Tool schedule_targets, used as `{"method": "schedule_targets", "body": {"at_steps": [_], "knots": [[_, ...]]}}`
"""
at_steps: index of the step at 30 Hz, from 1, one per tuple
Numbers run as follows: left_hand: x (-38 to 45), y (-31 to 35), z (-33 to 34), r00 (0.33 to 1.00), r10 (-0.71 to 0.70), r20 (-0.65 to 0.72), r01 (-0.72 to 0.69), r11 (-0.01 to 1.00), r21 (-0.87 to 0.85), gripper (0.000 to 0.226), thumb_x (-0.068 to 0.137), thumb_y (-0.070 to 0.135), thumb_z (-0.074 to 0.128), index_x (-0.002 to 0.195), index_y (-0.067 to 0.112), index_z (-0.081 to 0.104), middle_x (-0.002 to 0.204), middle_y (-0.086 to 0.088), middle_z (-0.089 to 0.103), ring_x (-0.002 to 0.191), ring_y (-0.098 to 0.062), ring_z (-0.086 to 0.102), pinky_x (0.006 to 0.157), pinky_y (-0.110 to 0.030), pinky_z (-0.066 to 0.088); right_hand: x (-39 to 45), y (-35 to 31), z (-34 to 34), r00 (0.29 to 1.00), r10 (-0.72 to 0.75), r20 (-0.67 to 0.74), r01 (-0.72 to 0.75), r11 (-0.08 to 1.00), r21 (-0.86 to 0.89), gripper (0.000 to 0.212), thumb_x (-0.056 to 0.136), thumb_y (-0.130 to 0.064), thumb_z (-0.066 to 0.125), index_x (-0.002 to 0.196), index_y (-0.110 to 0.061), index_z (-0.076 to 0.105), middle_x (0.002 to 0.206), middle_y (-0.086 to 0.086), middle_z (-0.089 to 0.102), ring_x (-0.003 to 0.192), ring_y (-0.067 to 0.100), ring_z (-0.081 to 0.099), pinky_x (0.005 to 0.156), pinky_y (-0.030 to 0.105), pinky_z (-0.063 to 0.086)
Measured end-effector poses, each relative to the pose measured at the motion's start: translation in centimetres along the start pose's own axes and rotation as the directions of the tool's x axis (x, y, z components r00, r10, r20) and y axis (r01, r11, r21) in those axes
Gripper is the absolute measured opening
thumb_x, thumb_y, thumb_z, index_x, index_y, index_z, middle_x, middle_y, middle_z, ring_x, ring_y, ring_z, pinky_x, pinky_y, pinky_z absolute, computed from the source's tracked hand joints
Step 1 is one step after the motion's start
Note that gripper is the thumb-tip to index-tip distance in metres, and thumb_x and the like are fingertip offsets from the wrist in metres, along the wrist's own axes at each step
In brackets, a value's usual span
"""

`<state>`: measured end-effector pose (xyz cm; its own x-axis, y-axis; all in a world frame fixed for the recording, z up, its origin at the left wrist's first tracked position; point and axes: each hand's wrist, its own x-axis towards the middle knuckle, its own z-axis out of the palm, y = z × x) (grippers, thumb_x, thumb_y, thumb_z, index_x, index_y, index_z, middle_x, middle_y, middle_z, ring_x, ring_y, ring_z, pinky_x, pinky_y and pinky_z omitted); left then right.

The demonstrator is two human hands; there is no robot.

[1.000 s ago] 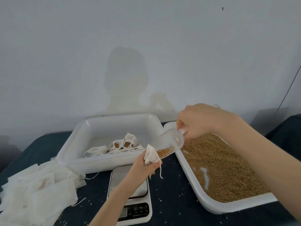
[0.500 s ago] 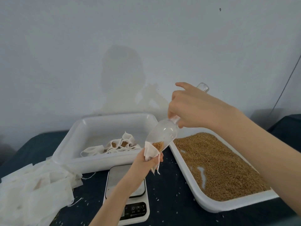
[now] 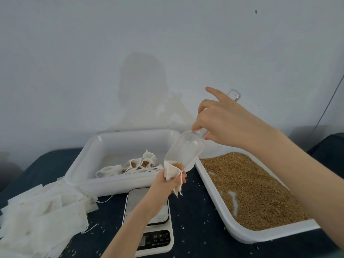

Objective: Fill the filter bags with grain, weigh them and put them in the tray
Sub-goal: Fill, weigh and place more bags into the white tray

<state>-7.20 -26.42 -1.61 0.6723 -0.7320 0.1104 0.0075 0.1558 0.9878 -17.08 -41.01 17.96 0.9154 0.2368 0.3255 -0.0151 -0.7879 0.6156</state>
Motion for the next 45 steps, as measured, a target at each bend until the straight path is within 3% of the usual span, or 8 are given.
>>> {"method": "schedule_targets", "body": {"at_steps": [11,15,20,25,29,35,38,45], "knots": [[-0.3,0.0,-0.2,1.000,-0.019,-0.012,0.019,0.999,-0.048,0.013,0.098,0.009,0.050,0.103,0.013,0.062,0.087,0.006,0.066,0.083,-0.011,0.060,0.069,-0.024,0.048,-1.2,0.6,1.2,0.998,0.067,0.002,-0.067,0.997,0.049,0.028,0.091,-0.036,0.060,0.118,-0.041,0.063,0.105,-0.017,0.069,0.113,0.007,0.051,0.114,0.033,0.001],[-0.4,0.0,-0.4,1.000,-0.012,-0.011,0.011,0.998,-0.062,0.012,0.098,0.012,0.051,0.104,0.011,0.062,0.085,0.007,0.066,0.080,-0.010,0.059,0.068,-0.025,0.047,-1.9,1.3,2.9,0.981,0.189,0.051,-0.196,0.961,0.194,0.030,0.086,-0.042,0.063,0.117,-0.042,0.064,0.105,-0.017,0.069,0.105,0.008,0.055,0.107,0.033,0.022],[-0.8,-0.2,-0.9,0.999,-0.017,-0.039,0.012,0.994,-0.109,0.014,0.097,0.013,0.050,0.109,0.010,0.058,0.082,0.005,0.065,0.076,-0.007,0.061,0.064,-0.021,0.049,-4.2,1.8,8.0,0.837,0.345,0.424,-0.547,0.535,0.644,0.038,0.076,-0.040,0.078,0.111,-0.029,0.069,0.101,-0.017,0.066,0.089,-0.001,0.060,0.081,0.019,0.046],[-0.9,-0.6,-1.3,0.994,-0.057,-0.094,0.047,0.993,-0.105,0.015,0.099,0.012,0.048,0.108,0.013,0.060,0.080,0.007,0.067,0.074,-0.004,0.065,0.065,-0.020,0.051,-6.8,-0.2,14.2,0.734,0.340,0.588,-0.679,0.325,0.659,0.011,0.076,-0.031,0.079,0.077,-0.031,0.068,0.080,-0.013,0.068,0.065,-0.005,0.057,0.063,0.008,0.038],[-0.8,-0.7,-1.3,0.986,-0.083,-0.145,0.070,0.993,-0.095,0.014,0.099,0.015,0.049,0.103,0.014,0.062,0.079,0.006,0.068,0.071,-0.003,0.066,0.062,-0.017,0.053,-8.0,-1.6,17.6,0.619,0.411,0.669,-0.780,0.219,0.587,0.026,0.081,-0.023,0.075,0.061,-0.016,0.060,0.066,-0.004,0.060,0.049,0.007,0.044,0.059,0.019,0.041],[-0.9,-1.0,-1.4,0.982,-0.099,-0.160,0.093,0.995,-0.042,0.014,0.099,0.019,0.050,0.101,0.016,0.064,0.080,0.009,0.070,0.074,-0.003,0.066,0.063,-0.017,0.052,-8.9,-2.9,21.1,0.449,0.435,0.781,-0.878,0.377,0.295,0.024,0.097,-0.022,0.052,0.079,-0.007,0.058,0.076,0.002,0.058,0.057,0.010,0.052,0.056,0.019,0.046],[-0.9,-1.0,-1.4,0.980,-0.108,-0.165,0.107,0.994,-0.015,0.014,0.099,0.020,0.050,0.102,0.016,0.063,0.082,0.009,0.069,0.074,-0.002,0.065,0.062,-0.017,0.051,-8.5,-3.6,21.4,0.439,0.414,0.797,-0.836,0.513,0.195,0.037,0.096,-0.028,0.055,0.065,-0.015,0.041,0.063,-0.002,0.045,0.050,0.009,0.041,0.045,0.018,0.034],[-1.2,-1.0,-1.2,0.978,-0.112,-0.175,0.115,0.993,0.009,0.014,0.099,0.020,0.050,0.101,0.018,0.064,0.090,0.005,0.068,0.087,-0.010,0.063,0.067,-0.019,0.052,-7.5,-4.2,19.6,0.404,0.379,0.833,-0.737,0.674,0.051,0.048,0.083,-0.064,0.055,0.066,-0.020,0.043,0.065,-0.008,0.048,0.060,0.012,0.049,0.064,0.026,0.044]]}}
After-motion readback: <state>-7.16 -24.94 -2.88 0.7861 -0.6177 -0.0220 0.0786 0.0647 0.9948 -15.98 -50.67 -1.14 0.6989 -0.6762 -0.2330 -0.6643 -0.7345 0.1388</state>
